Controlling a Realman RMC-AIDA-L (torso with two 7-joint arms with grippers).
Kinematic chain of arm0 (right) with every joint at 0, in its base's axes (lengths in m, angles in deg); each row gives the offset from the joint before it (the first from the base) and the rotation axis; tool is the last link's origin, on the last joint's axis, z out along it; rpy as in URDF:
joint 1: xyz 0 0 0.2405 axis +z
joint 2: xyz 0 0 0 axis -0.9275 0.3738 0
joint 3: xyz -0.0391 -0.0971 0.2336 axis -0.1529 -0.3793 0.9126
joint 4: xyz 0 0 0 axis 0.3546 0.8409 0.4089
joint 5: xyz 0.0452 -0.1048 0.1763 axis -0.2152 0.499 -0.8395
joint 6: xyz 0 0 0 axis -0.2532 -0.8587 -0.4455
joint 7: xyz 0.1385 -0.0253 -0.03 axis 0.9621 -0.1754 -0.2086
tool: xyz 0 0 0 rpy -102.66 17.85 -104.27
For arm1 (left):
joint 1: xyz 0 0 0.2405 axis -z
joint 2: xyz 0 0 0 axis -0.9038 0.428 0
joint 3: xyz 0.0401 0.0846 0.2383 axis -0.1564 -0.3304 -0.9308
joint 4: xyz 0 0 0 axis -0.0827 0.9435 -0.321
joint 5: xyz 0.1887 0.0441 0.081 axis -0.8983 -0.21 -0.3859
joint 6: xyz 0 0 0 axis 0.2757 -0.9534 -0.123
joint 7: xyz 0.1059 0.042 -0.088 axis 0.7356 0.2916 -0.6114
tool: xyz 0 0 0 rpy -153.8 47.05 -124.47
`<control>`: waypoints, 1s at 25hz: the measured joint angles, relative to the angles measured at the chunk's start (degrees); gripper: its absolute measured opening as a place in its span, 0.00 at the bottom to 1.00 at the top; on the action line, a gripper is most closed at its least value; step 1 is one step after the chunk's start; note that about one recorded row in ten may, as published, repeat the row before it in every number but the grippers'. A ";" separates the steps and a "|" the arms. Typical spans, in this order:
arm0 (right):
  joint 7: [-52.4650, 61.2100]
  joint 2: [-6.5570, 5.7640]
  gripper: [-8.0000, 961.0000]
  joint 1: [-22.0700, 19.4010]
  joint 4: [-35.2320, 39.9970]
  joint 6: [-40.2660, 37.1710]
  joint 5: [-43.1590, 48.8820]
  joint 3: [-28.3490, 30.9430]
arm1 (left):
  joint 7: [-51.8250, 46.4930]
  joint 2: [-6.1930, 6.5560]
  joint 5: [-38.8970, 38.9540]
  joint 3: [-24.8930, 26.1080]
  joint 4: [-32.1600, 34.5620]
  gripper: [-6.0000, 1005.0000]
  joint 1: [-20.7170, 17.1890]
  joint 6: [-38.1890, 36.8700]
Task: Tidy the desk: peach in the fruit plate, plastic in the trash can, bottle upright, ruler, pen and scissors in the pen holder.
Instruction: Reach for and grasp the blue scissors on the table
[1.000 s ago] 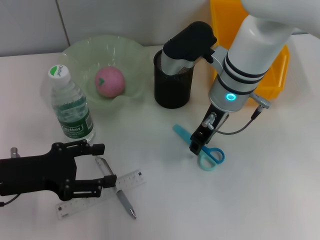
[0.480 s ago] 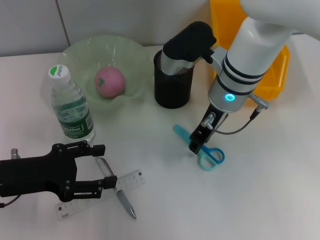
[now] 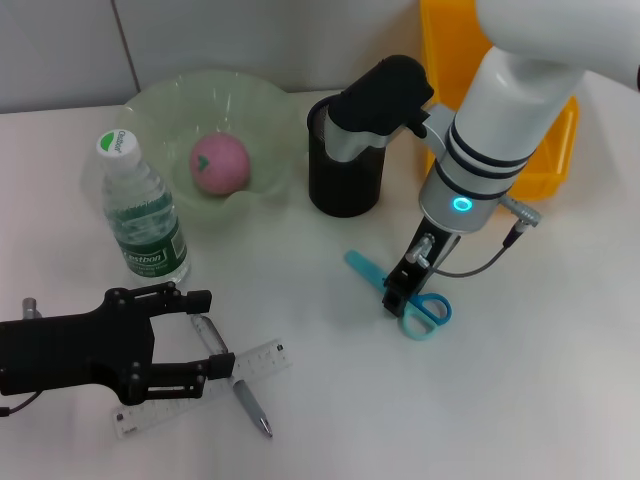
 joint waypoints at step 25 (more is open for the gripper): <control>0.21 -0.26 0.32 -0.51 0.40 -0.59 -0.16 -0.45 | 0.02 0.01 1.48 0.00 0.00 0.83 -0.14 -0.40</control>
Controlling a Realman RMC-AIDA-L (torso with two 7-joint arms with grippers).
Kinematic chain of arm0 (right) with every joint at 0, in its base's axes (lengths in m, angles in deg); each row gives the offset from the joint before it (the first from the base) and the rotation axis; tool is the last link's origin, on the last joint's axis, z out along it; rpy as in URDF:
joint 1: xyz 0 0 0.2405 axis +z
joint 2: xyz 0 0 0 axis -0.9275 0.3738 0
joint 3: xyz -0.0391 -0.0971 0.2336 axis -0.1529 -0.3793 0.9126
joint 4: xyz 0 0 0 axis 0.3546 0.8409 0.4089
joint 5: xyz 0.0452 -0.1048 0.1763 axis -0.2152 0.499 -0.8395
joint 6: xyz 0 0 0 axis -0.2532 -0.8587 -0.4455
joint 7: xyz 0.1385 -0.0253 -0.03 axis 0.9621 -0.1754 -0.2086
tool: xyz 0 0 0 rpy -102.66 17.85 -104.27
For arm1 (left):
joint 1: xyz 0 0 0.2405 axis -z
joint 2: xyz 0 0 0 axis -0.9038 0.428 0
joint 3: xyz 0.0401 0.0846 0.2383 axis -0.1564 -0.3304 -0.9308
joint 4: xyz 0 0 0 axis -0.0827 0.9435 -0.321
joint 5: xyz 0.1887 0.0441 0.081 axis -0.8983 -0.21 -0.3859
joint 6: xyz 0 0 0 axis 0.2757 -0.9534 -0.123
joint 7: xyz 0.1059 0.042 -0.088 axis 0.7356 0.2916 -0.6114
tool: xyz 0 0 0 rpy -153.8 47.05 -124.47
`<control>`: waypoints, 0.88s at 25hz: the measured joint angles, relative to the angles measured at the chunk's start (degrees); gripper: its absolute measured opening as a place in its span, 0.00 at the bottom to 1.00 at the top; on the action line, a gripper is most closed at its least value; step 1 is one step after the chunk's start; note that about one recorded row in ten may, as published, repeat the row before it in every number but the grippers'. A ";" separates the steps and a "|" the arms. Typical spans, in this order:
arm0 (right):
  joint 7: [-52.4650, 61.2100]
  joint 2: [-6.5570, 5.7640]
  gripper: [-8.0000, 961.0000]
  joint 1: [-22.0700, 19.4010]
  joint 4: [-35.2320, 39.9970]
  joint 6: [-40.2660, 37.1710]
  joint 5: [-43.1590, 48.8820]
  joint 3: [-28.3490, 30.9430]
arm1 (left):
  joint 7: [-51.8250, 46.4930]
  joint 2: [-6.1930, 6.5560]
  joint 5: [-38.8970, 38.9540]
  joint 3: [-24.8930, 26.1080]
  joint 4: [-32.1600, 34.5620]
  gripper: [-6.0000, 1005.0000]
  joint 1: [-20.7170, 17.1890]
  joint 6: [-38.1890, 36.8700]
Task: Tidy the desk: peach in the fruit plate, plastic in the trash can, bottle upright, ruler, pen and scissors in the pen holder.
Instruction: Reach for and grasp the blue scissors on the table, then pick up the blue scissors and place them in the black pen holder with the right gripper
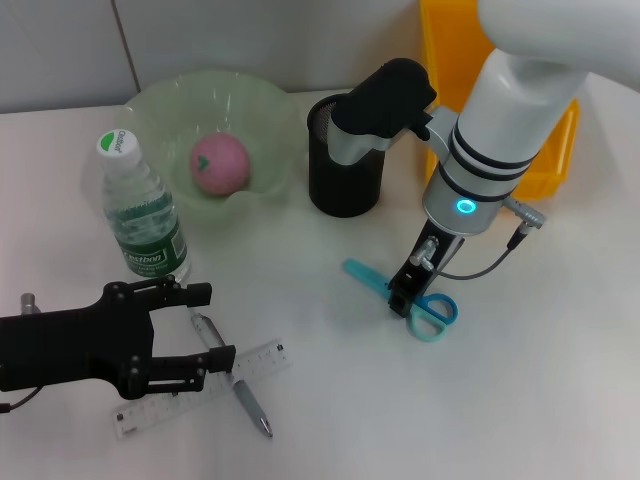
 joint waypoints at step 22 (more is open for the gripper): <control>-0.12 -0.22 0.26 -1.82 4.03 -0.86 0.18 0.64 | -0.06 0.00 0.10 0.05 0.00 0.82 0.41 0.00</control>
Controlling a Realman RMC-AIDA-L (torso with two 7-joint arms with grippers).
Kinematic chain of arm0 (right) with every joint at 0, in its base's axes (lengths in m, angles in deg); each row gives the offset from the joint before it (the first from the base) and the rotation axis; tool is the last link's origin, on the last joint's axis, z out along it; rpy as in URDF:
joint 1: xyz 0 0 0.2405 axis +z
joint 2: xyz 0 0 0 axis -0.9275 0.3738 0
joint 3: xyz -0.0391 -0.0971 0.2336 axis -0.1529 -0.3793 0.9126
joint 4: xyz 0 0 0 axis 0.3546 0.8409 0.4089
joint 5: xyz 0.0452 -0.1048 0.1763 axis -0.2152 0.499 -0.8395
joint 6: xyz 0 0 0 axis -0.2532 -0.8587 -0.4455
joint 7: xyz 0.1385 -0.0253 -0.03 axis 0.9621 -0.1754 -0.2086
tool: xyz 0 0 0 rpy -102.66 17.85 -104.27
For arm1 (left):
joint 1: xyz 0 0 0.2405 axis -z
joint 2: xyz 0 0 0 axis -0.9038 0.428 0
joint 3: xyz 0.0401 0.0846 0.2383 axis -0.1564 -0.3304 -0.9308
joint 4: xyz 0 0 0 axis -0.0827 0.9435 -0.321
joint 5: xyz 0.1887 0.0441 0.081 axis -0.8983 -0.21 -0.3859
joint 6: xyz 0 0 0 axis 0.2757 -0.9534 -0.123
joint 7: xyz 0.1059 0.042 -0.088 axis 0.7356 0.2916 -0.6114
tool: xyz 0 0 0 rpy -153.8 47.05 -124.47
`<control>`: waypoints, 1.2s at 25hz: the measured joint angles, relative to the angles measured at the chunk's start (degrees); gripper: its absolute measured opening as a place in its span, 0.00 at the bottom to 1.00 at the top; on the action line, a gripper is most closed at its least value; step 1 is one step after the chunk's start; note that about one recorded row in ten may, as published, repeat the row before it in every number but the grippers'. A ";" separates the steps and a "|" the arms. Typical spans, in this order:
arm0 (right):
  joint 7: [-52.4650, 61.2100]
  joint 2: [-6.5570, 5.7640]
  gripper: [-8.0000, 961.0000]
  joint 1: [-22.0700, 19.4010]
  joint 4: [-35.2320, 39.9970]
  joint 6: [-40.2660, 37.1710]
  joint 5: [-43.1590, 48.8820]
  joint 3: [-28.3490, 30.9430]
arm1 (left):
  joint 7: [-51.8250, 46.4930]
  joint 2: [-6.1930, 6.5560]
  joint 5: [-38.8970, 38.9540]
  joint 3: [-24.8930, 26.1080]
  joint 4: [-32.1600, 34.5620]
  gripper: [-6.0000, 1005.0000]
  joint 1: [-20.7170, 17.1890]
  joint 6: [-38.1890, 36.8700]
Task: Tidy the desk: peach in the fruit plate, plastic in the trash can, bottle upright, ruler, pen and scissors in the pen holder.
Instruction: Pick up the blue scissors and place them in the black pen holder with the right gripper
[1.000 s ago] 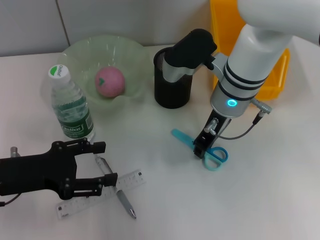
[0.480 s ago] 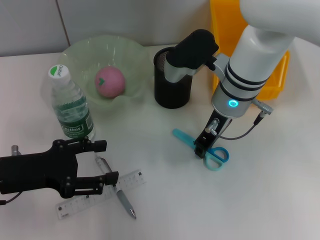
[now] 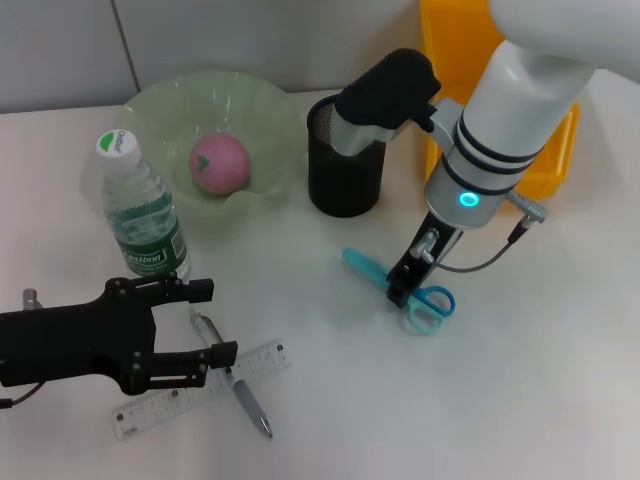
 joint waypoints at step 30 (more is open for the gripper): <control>-3.59 -0.24 0.26 -12.58 34.21 -10.32 -2.02 4.51 | 0.07 0.17 2.01 0.48 0.00 0.83 -0.42 0.36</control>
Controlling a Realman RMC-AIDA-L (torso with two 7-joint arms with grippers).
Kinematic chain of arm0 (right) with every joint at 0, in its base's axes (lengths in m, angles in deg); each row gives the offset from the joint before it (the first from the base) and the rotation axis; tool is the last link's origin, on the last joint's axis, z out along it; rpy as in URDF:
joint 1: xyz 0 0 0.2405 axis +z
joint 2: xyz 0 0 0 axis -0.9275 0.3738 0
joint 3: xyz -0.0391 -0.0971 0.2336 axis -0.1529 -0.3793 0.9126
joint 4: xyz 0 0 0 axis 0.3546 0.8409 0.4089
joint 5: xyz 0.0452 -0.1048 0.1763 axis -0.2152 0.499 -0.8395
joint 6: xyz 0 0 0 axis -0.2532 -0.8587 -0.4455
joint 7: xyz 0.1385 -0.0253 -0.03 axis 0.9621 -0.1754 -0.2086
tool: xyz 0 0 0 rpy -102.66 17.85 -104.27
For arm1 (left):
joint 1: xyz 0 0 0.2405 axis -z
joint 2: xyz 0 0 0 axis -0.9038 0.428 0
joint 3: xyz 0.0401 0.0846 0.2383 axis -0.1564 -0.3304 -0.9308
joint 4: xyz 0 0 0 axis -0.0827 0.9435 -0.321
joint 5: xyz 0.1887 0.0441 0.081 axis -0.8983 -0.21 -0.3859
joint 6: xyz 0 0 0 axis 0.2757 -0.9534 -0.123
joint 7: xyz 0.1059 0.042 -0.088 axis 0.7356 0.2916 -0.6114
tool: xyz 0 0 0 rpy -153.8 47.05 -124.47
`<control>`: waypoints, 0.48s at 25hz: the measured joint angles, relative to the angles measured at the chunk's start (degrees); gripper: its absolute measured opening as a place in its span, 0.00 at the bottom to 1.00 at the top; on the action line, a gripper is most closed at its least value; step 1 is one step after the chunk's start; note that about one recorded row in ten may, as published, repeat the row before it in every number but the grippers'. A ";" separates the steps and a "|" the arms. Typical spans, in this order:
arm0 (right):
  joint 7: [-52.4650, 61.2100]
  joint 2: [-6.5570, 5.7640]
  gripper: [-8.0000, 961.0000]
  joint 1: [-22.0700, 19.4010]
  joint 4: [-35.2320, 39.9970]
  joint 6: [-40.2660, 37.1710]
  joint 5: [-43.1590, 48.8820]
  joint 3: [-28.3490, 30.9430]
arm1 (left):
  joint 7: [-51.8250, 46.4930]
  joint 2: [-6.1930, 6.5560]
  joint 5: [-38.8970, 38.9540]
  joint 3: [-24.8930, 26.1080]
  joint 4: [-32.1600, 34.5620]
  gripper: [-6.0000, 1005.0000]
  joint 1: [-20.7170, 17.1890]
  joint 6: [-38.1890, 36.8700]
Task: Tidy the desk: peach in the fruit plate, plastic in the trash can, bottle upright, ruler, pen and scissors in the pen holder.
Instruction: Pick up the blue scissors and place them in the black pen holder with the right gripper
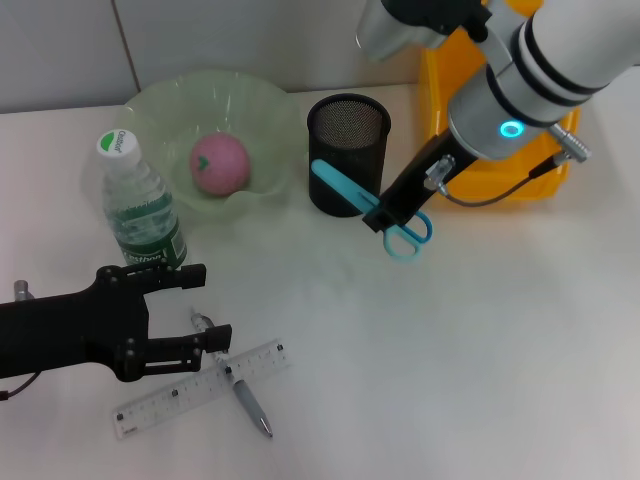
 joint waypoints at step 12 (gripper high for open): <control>-5.19 0.04 0.26 -3.73 20.18 -3.30 10.02 -1.79 | 0.52 0.06 1.02 0.09 -0.71 0.83 -0.16 -0.01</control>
